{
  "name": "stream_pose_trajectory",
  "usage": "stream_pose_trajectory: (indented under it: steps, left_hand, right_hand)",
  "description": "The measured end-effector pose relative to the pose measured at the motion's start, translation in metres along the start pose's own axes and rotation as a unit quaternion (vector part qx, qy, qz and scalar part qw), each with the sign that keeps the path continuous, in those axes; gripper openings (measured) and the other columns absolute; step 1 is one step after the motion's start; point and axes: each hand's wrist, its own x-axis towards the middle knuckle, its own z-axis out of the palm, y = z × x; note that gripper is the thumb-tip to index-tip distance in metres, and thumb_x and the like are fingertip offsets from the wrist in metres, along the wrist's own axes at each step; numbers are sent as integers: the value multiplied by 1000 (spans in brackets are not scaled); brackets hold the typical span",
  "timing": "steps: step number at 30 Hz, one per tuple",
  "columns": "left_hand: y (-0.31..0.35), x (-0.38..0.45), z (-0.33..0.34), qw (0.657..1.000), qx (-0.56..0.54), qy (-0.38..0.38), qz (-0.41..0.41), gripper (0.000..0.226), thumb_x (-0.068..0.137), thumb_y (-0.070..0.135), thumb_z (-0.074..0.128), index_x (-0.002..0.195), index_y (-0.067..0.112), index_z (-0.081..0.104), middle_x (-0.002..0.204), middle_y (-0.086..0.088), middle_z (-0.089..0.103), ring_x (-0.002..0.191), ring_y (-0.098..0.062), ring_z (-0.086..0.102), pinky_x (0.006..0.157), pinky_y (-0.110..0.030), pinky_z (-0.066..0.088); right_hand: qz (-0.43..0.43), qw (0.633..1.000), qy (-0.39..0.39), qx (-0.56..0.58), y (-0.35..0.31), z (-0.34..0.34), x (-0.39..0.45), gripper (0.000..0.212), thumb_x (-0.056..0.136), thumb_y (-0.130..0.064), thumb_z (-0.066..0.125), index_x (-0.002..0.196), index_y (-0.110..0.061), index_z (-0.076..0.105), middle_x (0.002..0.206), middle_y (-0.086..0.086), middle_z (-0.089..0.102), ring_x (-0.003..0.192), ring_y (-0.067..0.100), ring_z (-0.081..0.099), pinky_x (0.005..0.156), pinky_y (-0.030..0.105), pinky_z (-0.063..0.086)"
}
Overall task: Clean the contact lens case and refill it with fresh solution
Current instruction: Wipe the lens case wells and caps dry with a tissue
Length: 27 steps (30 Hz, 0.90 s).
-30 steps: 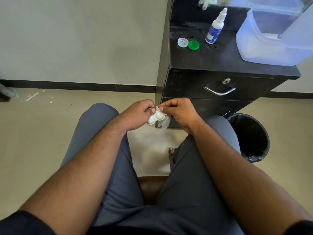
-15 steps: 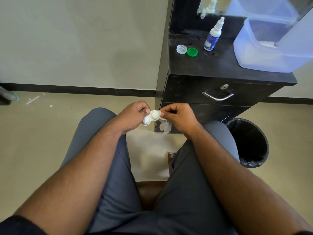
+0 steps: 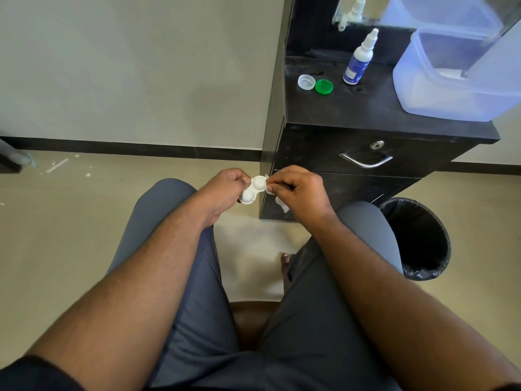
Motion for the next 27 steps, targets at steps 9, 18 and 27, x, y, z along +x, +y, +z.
stream_pose_trajectory:
  steps: [9,18,27]
  left_hand:
    - [-3,0,-1,1000,7,0,-9,29,99,13,44,73,19,55,73,-1,52,66,-14,42,62,-26,33]
    - [-3,0,3,996,81,21,23,27,99,18,42,75,22,52,77,-3,54,77,-20,48,72,-32,37]
    - [-1,-3,8,995,96,11,27,26,98,14,43,75,20,54,74,-1,53,72,-16,45,64,-30,34]
  right_hand:
    - [-83,992,11,-98,-7,4,-3,11,84,-7,70,93,-2,75,91,11,69,83,20,64,75,31,56]
    - [0,998,32,-59,-9,7,-3,11,85,-8,69,93,-3,74,92,8,68,84,18,64,77,33,57]
    - [-38,987,9,-158,-10,9,0,11,89,-12,64,91,-7,74,93,7,69,90,21,56,75,31,49]
